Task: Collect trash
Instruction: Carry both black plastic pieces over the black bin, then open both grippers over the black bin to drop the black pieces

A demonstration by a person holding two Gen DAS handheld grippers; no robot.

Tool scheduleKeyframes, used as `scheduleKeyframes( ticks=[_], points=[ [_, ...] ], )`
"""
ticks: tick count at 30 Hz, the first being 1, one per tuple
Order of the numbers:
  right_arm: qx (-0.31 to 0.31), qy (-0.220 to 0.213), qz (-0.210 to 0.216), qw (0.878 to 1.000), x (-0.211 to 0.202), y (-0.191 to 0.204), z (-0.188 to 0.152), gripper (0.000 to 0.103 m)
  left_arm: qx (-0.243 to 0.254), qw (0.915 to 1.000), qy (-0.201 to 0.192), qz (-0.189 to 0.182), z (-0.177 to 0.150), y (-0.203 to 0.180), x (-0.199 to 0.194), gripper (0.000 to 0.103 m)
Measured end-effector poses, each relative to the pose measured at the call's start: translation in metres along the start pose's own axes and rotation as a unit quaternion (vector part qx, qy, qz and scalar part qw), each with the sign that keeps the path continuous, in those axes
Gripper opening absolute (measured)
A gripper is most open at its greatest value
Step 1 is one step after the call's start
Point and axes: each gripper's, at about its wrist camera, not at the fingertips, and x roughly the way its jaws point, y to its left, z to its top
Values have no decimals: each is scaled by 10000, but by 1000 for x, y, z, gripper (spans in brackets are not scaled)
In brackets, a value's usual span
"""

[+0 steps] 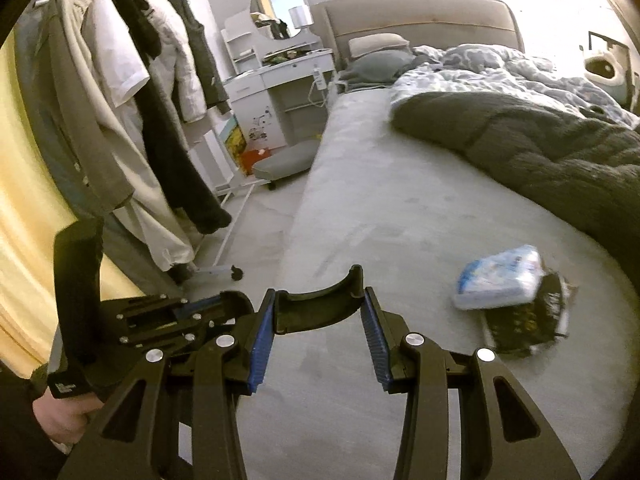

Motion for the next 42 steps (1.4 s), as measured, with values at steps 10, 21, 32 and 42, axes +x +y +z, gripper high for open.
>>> scheduleKeyframes(
  ticks=[10, 21, 32, 42],
  points=[
    [-231, 151, 313, 9991, 25, 39, 8, 43, -169, 9989, 334, 299, -23, 43, -1, 8],
    [-416, 379, 591, 9967, 58, 77, 9, 43, -490, 9928, 1013, 420, -54, 93, 16, 8],
    [-588, 695, 794, 9927, 93, 112, 6, 43, -879, 9761, 1963, 296, -97, 138, 40, 8],
    [-766, 1217, 828, 9861, 137, 137, -8, 43, -1066, 9662, 2338, 209, -119, 167, 45, 10]
  ],
)
